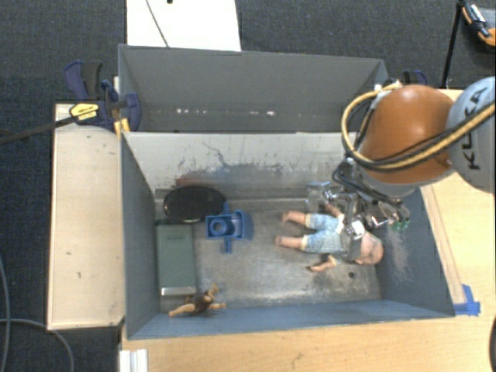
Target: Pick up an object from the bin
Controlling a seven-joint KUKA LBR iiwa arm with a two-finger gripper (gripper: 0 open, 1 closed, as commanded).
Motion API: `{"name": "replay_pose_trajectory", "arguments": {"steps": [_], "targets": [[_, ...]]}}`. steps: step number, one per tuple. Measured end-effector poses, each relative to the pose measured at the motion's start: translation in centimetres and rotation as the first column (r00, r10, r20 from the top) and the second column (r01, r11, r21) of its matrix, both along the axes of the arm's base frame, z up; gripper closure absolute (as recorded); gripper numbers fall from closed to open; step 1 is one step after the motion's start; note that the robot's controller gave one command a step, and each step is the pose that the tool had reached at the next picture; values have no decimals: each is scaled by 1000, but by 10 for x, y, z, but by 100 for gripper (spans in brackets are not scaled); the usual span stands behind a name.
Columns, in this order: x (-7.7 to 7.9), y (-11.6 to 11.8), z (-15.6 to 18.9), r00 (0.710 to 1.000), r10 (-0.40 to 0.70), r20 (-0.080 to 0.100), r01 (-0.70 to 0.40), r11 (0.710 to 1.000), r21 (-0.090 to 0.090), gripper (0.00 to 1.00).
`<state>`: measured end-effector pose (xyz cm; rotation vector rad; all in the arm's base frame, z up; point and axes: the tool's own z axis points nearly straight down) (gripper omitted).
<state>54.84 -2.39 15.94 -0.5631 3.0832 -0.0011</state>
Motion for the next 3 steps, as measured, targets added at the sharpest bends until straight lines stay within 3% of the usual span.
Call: {"name": "replay_pose_trajectory", "arguments": {"steps": [1,2,3], "targets": [[-2,-58,2,998,-67,-2,67,998,1,0],[-5,-50,-35,953,-303,-1,303,953,0,0],[-10,-35,-54,888,-460,-6,460,888,1,0]]}}
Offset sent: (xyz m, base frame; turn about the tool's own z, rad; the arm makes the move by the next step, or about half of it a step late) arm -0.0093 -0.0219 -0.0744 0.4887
